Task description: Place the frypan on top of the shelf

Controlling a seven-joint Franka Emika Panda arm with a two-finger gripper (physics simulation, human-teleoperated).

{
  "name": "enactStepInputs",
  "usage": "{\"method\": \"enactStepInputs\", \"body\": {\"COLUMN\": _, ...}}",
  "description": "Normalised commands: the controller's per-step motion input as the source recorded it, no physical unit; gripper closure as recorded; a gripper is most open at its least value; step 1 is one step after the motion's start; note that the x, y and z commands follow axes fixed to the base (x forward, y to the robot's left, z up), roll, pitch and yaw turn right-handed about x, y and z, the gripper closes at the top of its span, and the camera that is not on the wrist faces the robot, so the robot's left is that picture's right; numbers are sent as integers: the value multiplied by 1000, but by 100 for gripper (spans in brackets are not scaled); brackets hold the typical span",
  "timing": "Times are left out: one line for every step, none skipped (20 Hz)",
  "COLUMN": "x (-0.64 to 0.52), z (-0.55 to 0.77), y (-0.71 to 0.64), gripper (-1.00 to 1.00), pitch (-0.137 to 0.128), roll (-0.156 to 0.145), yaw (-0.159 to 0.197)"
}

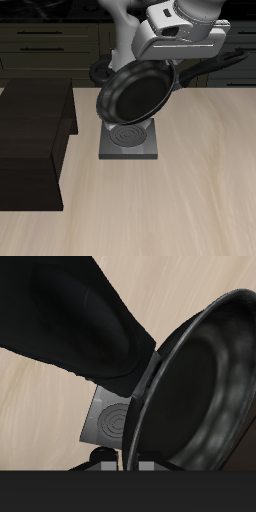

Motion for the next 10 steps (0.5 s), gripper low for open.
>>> {"method": "enactStepInputs", "body": {"x": -117, "z": 175, "y": -64, "gripper": 100, "pitch": 0, "roll": 15, "yaw": -32}}
{"method": "enactStepInputs", "body": {"x": -125, "z": 171, "y": -85, "gripper": 100, "pitch": 12, "roll": -5, "yaw": -15}}
{"method": "enactStepInputs", "body": {"x": -166, "z": 300, "y": -71, "gripper": 100, "pitch": -38, "roll": 12, "yaw": 13}}
{"method": "enactStepInputs", "body": {"x": -161, "z": 316, "y": -154, "gripper": 100, "pitch": -47, "roll": -15, "yaw": 16}}
{"method": "enactStepInputs", "body": {"x": -125, "z": 314, "y": -136, "gripper": 100, "pitch": -20, "roll": -18, "yaw": -43}}
{"method": "enactStepInputs", "body": {"x": -205, "z": 377, "y": -167, "gripper": 100, "pitch": -30, "roll": 10, "yaw": -24}}
{"method": "enactStepInputs", "body": {"x": -14, "z": 7, "y": -22, "gripper": 100, "pitch": 0, "roll": 0, "yaw": 0}}
{"method": "enactStepInputs", "body": {"x": -113, "z": 193, "y": -142, "gripper": 100, "pitch": -34, "roll": -9, "yaw": -7}}
{"method": "enactStepInputs", "body": {"x": -203, "z": 454, "y": -248, "gripper": 100, "pitch": -80, "roll": -49, "yaw": -3}}
{"method": "enactStepInputs", "body": {"x": -137, "z": 323, "y": -271, "gripper": 100, "pitch": -36, "roll": -33, "yaw": 9}}
